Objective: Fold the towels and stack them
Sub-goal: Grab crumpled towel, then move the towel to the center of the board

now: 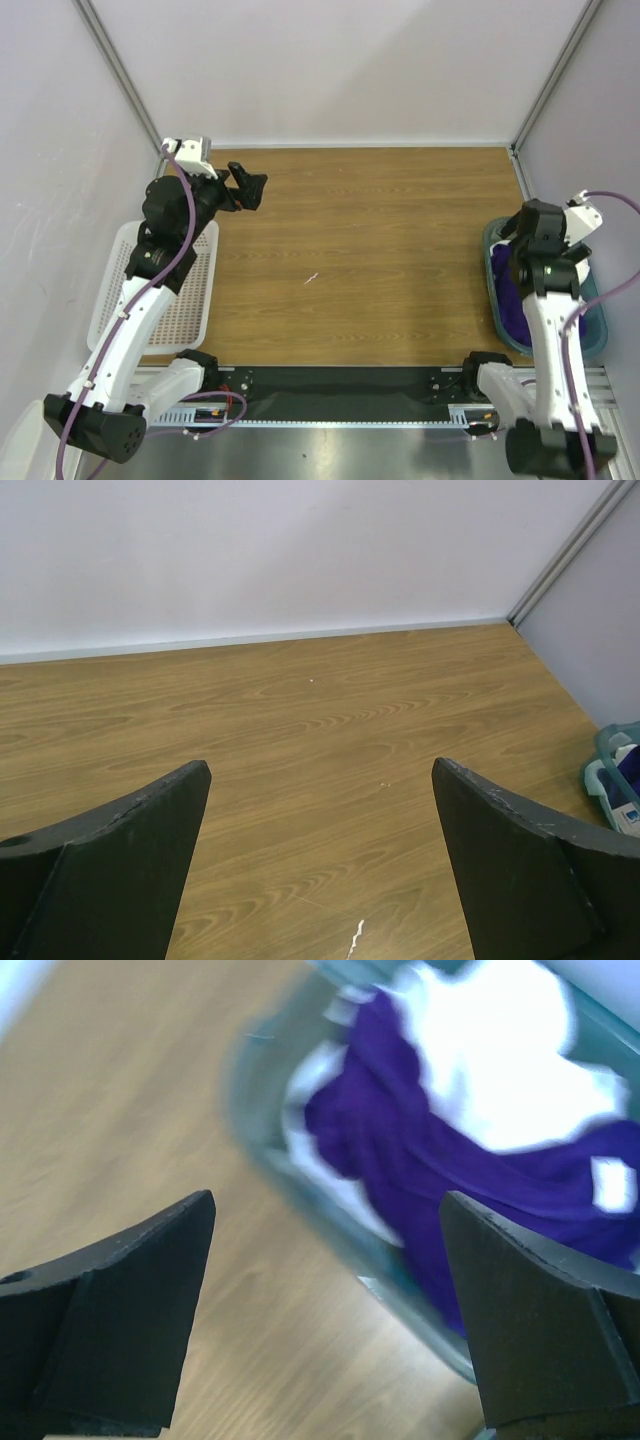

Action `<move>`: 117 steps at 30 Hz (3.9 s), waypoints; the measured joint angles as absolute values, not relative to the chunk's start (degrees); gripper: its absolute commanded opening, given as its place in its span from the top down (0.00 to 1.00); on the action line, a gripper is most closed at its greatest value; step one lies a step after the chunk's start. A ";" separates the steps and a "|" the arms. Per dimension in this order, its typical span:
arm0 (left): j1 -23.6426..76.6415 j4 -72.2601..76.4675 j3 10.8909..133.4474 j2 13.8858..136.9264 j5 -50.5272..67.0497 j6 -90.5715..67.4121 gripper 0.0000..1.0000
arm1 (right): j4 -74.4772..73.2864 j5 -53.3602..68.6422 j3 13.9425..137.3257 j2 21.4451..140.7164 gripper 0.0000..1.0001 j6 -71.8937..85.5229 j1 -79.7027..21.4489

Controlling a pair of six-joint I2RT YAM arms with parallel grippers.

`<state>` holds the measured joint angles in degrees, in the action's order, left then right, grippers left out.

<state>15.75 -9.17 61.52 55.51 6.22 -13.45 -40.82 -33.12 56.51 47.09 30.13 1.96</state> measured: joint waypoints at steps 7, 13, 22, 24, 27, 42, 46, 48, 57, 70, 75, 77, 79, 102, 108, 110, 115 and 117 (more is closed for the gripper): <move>16.38 -9.43 61.52 55.64 6.15 -13.41 0.00 | -46.04 -21.80 51.79 54.63 0.00 32.40 29.82; 16.84 -10.63 61.65 55.86 5.41 -12.73 0.00 | -45.04 -13.56 45.76 48.01 0.01 33.12 35.92; 18.11 -11.27 62.26 55.61 4.54 -11.33 0.00 | -32.21 -8.25 43.90 51.16 0.05 34.98 35.97; 18.11 -11.29 62.26 55.59 4.34 -11.22 0.00 | -29.78 -7.68 43.90 52.69 0.07 35.16 35.92; 18.11 -11.31 62.26 55.59 4.19 -10.87 0.00 | -26.24 -7.16 43.90 55.29 0.08 35.14 35.40; 18.11 -11.38 62.26 57.06 4.14 -10.37 0.00 | -16.93 -9.23 44.49 71.53 0.29 32.82 29.50; 18.11 -11.46 62.26 57.06 4.12 -9.98 0.00 | -16.36 -10.83 44.71 72.44 0.57 31.99 28.95; 18.11 -11.53 62.28 57.06 4.16 -9.85 0.00 | -16.03 -11.38 44.91 72.44 0.74 31.73 28.86; 18.11 -12.19 62.39 57.06 4.25 -8.93 0.00 | -18.44 -11.81 51.33 72.62 1.00 31.33 28.03; 18.11 -12.19 62.39 57.08 4.25 -8.95 0.00 | -22.37 -12.58 73.67 67.92 1.00 27.24 8.21; 18.11 -12.21 62.39 57.08 4.16 -8.97 0.00 | -22.11 -13.52 81.52 68.60 1.00 24.93 -4.19; 18.11 -12.21 62.39 57.08 4.01 -8.99 0.00 | -22.11 -14.26 85.06 70.46 1.00 23.68 -9.91; 18.11 -12.19 62.39 57.08 3.49 -8.99 0.00 | -21.61 -14.24 89.45 73.73 1.00 22.31 -14.98; 18.11 -13.08 62.46 55.31 -3.60 -9.28 0.00 | -16.25 -9.26 81.08 98.32 1.00 23.44 -43.72; 18.11 -13.06 62.46 55.48 -4.01 -10.22 0.00 | -13.93 -8.43 66.61 96.75 1.00 27.53 -45.25; 18.11 -12.99 62.50 56.10 -3.20 -10.63 0.00 | -13.89 -8.58 60.95 94.87 1.00 29.02 -45.25; 18.28 -13.10 63.24 60.66 -0.01 -12.56 0.06 | -14.46 -9.47 54.13 90.43 1.00 31.99 -45.06; 18.70 -13.54 64.25 64.12 0.78 -13.63 0.14 | -14.85 -10.70 53.58 88.90 1.00 32.60 -45.06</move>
<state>18.70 -13.54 64.25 64.12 0.78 -13.63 -14.85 -10.70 53.58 88.90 32.60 -45.06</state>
